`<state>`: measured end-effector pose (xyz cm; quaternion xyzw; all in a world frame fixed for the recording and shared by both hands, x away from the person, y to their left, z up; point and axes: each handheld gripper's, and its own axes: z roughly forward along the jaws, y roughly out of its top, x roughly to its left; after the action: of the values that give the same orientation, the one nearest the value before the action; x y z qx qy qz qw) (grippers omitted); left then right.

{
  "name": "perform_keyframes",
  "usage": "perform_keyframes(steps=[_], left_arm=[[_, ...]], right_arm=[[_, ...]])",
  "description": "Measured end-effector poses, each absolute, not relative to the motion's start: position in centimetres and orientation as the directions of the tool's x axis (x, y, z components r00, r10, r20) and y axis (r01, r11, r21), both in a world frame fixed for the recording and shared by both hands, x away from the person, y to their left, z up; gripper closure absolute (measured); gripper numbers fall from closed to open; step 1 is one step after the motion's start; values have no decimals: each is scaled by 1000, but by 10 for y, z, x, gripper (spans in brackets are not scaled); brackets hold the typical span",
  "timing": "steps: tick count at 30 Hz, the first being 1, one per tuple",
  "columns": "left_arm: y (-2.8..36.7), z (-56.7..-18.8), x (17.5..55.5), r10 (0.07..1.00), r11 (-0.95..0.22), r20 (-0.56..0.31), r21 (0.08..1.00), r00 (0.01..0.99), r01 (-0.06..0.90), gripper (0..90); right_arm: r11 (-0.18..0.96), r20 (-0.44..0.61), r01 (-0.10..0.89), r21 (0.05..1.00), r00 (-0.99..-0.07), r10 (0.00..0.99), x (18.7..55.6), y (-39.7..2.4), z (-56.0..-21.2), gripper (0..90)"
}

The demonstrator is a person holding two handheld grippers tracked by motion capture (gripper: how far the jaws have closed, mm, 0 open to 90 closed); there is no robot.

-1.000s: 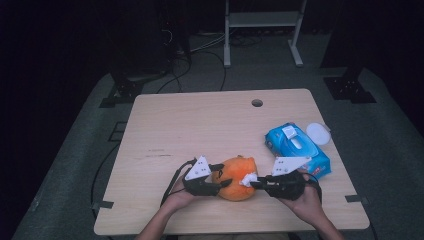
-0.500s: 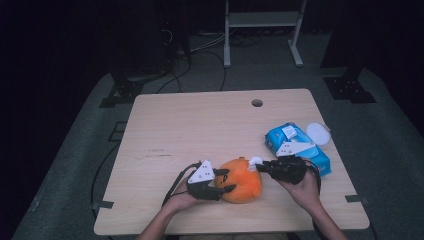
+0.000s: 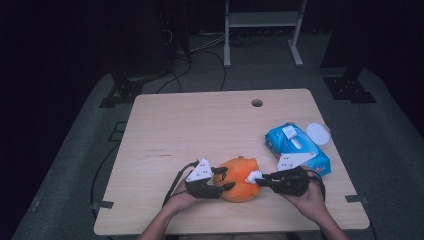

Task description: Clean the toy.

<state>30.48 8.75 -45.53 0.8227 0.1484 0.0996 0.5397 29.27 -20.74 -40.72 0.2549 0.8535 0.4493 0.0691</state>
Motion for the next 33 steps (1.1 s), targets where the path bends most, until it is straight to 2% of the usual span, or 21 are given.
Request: perform_keyframes(steps=[3, 8, 16, 20, 25, 29, 31, 33], left_arm=[[82, -455, 300, 314, -392, 22, 914, 949, 108, 429], [82, -455, 302, 344, -384, 19, 915, 939, 123, 428], [85, -455, 305, 403, -361, -16, 916, 915, 175, 416], [83, -455, 304, 383, -368, 4, 918, 924, 149, 408], [74, -454, 296, 320, -395, 41, 914, 947, 94, 401], [71, -451, 291, 264, -446, 98, 894, 959, 32, 295], [74, -446, 294, 289, -409, 81, 912, 954, 47, 268], [77, -443, 299, 363, -377, 51, 921, 930, 96, 218]], right_arm=[[417, 122, 403, 815, -822, 557, 306, -209, -409, 810], [400, 141, 425, 812, -808, 573, 315, -211, -412, 811], [515, 120, 351, 782, -896, 428, 278, -204, -405, 809], [513, 104, 350, 784, -888, 448, 283, -198, -405, 810], [452, 105, 387, 804, -841, 531, 298, -201, -405, 808], [443, 120, 408, 798, -829, 547, 306, -205, -410, 810], [460, 100, 396, 795, -834, 543, 303, -205, -410, 811], [480, 80, 384, 789, -838, 540, 299, -205, -410, 811]])
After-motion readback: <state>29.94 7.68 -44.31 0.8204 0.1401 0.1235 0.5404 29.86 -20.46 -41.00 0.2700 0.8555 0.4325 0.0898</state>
